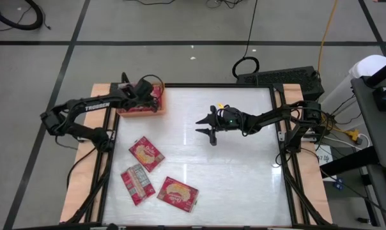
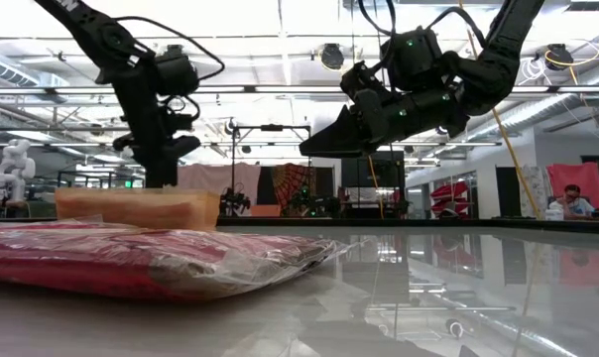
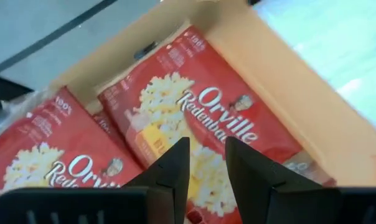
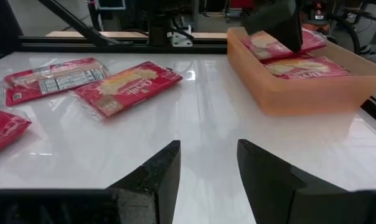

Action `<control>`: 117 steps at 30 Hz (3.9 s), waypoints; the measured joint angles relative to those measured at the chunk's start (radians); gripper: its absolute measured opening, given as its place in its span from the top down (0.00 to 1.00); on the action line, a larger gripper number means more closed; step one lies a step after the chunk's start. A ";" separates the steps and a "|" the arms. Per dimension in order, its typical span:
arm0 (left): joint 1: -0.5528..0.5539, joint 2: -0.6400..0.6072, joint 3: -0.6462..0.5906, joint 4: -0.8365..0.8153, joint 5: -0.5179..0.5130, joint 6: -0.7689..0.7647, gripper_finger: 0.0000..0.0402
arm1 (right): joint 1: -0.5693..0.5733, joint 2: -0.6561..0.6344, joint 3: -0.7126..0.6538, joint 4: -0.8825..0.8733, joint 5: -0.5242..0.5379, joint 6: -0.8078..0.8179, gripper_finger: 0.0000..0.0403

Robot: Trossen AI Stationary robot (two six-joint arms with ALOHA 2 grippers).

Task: Sort popcorn bags into baskets
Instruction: Put the red popcorn bag into the orange bin

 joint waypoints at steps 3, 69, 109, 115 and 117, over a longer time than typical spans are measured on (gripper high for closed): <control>0.017 0.021 -0.014 -0.003 -0.014 -0.028 0.74 | 0.000 0.000 0.000 0.000 0.000 0.002 0.63; -0.694 -0.265 -0.394 -0.158 0.207 -0.587 0.42 | 0.027 0.000 0.001 -0.089 -0.004 0.026 0.63; -0.455 -0.268 -0.397 0.767 0.263 0.165 1.00 | 0.117 0.140 0.232 -0.108 0.253 0.408 0.43; -0.454 -0.269 -0.397 0.770 0.262 0.184 1.00 | 0.092 0.250 0.306 -0.102 0.122 0.426 0.55; -0.450 -0.269 -0.397 0.774 0.262 0.185 0.99 | 0.086 0.273 0.316 -0.090 0.075 0.421 0.63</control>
